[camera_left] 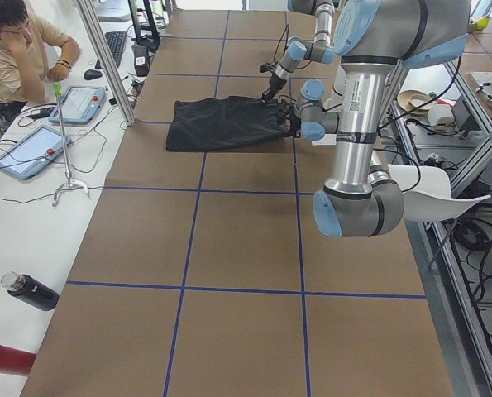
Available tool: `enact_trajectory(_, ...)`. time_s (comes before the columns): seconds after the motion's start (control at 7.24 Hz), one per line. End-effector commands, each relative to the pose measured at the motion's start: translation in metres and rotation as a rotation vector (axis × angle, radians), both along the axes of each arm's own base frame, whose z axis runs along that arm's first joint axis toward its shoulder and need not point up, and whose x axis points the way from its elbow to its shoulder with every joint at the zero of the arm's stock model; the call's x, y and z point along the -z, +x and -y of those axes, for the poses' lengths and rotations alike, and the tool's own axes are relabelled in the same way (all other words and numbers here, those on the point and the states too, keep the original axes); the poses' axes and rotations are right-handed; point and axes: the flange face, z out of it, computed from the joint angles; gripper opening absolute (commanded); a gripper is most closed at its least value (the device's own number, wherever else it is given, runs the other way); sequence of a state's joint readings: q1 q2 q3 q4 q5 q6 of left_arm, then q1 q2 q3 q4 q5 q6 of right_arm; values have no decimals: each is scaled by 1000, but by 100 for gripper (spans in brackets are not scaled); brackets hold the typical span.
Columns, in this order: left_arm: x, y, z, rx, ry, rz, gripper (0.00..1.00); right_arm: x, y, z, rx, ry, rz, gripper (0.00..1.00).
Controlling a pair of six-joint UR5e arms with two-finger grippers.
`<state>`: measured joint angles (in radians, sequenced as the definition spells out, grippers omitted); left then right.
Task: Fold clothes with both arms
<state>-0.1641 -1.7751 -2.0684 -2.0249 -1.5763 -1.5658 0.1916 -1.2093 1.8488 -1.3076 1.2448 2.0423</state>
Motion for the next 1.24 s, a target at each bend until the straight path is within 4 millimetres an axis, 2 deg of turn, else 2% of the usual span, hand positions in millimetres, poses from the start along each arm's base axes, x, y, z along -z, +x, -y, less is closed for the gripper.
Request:
enact_trajectory(0.0,2,-1,0,-6,9,-4,100,16,10,29,46,101,-53,100)
enact_trajectory(0.14,9,-7,2,-6,22,-19,100,29,28,40,72,121,-73,100)
enact_trajectory(0.28,16,-16,10,12,37,-28,100,43,56,50,106,100,-114,100)
enact_trajectory(0.41,15,-27,26,47,37,-23,100,57,81,64,130,104,-116,100)
enact_trajectory(0.69,20,-51,69,131,90,-24,100,63,117,102,171,129,-131,100)
enact_trajectory(0.83,16,-49,70,164,118,-9,100,63,127,114,168,143,-143,100)
enact_trajectory(1.1,31,-49,82,204,260,10,100,62,133,120,160,150,-150,100)
